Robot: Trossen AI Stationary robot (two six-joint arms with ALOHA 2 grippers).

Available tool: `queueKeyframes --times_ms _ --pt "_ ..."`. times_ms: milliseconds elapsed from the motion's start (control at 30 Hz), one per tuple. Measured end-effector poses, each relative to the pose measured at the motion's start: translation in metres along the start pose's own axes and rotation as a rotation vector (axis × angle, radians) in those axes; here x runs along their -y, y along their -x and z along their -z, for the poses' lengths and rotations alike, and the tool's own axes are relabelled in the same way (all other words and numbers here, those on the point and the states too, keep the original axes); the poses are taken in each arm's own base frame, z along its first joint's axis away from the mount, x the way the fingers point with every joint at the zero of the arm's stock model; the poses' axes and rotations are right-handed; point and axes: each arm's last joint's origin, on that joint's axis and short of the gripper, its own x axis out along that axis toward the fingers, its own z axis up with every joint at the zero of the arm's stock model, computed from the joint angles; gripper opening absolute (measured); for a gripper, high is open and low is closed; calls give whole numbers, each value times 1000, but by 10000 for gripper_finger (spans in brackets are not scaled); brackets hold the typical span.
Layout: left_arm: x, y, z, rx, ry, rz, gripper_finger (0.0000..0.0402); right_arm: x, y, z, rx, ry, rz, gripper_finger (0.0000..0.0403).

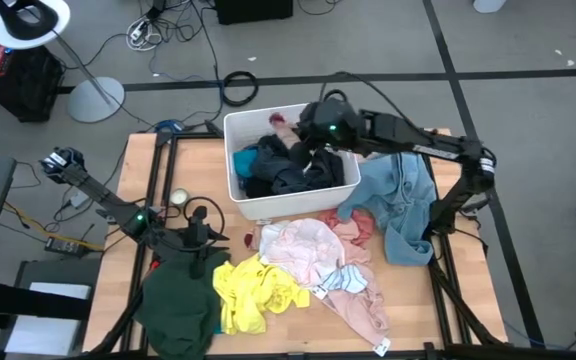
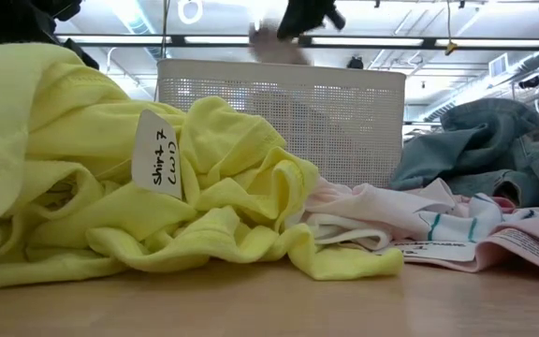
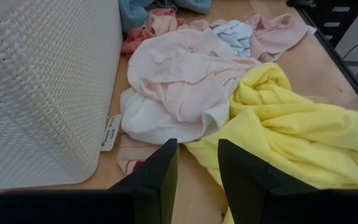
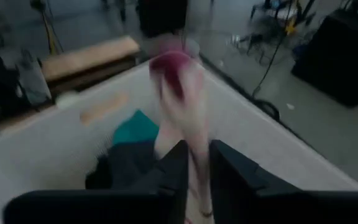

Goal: Sort clothes
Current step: Put the right pink striped sock into the white bin, then put the light pink underwear into the white bin

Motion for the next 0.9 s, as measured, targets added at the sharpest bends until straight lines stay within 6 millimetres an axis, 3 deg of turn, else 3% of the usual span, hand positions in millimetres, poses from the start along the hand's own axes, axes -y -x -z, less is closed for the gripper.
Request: queueKeyframes --times_ms 100,233,433,600,700,900 --pt "0 0 0 1 -6 1 121 -2 -13 4 -22 5 2 113" --pt "0 0 0 4 -5 2 121 2 -8 1 -10 7 3 173" --pt "0 0 -1 7 -7 3 121 3 37 -3 -3 -36 -116 238" --pt "0 0 -1 7 -8 3 121 -6 69 14 -146 -83 -159 249" --pt "1 0 -1 12 -4 5 121 -21 84 29 -240 -72 -146 243" --pt "1 0 -1 12 -4 6 121 -76 97 76 -293 28 -166 233"
